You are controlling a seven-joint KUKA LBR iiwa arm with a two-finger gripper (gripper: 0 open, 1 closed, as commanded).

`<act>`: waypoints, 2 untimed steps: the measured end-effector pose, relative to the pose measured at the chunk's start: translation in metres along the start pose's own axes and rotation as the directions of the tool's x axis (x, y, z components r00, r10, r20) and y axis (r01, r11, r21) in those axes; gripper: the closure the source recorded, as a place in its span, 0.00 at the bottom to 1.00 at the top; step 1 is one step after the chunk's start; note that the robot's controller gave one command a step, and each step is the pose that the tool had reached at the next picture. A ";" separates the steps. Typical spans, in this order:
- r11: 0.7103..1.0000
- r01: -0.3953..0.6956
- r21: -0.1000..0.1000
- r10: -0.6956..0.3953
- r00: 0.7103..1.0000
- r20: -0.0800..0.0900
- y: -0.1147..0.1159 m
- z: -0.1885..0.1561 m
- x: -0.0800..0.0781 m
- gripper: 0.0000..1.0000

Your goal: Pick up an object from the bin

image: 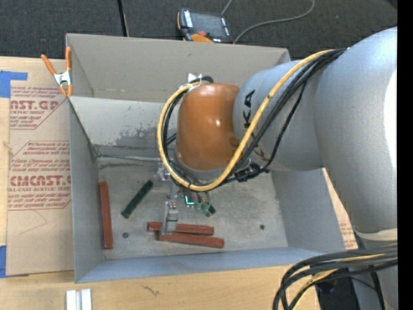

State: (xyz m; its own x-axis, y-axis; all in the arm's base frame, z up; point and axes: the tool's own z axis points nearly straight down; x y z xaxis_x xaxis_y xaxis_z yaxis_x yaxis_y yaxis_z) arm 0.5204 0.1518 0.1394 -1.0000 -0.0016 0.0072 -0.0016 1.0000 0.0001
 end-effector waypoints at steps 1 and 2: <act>1.000 -0.027 0.002 0.027 1.000 0.001 -0.049 0.074 0.033 0.00; 0.999 -0.032 -0.002 0.032 0.999 0.008 -0.045 0.039 0.041 0.00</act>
Offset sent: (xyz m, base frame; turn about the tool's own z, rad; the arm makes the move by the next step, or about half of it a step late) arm -0.0306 -0.0463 -0.0694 0.0243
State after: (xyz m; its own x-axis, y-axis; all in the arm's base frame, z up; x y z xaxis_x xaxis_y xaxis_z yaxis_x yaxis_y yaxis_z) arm 0.4789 0.1072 0.1010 -0.9995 0.0302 -0.0011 0.0302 0.9995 0.0017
